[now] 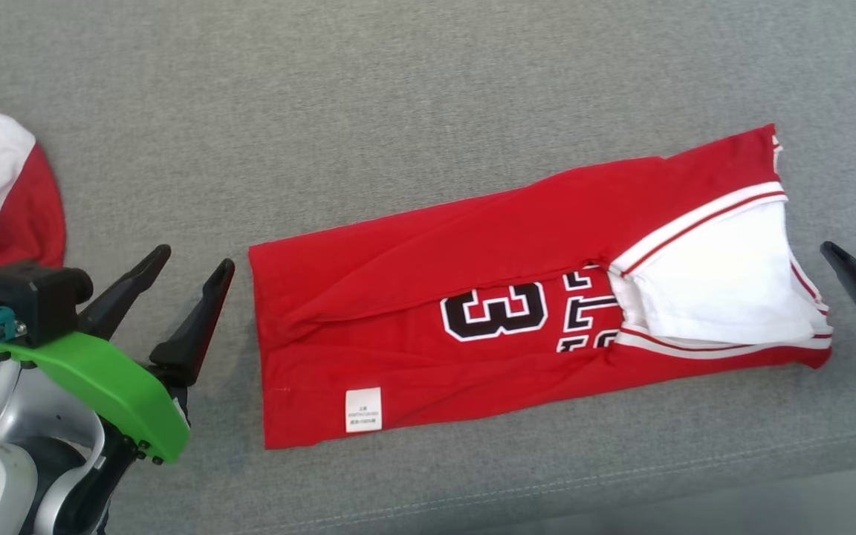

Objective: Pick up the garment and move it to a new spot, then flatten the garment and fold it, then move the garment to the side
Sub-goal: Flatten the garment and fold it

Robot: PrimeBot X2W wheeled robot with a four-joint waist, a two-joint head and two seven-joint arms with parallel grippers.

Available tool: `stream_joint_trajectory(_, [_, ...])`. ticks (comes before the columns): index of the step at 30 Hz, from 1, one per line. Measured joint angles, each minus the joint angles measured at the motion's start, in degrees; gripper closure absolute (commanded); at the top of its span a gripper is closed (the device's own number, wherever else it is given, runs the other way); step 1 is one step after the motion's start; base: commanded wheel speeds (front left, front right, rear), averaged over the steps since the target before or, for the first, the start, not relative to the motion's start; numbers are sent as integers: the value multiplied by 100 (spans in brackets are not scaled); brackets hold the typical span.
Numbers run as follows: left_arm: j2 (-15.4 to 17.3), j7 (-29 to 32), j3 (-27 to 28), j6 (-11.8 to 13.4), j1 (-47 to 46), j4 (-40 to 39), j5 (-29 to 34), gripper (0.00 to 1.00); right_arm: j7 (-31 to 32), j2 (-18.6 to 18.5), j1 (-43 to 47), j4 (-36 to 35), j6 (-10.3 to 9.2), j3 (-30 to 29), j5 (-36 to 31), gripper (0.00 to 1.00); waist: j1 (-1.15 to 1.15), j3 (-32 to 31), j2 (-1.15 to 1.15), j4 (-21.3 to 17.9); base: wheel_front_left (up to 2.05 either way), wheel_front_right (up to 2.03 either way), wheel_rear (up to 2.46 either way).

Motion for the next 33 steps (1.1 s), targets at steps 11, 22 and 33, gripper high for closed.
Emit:
stream_joint_trajectory(11, [-252, -961, 219, 92, 19, 107, 802, 0, 588, 75, -478, 727, -41, 304, -36, 0, 0, 79, 0, 536, 0, 0, 0])
stream_joint_trajectory(22, [-552, -1560, 523, 113, 436, 326, 828, 0, 1059, 199, -753, 1276, -85, 398, 59, 0, 0, -5, 0, 845, 0, 0, 0])
stream_joint_trajectory(33, [-637, -1793, 660, 115, 513, 482, 828, 0, 1451, 508, -1027, 1457, -57, 492, 392, 100, 0, -155, 0, 850, 0, 0, 0])
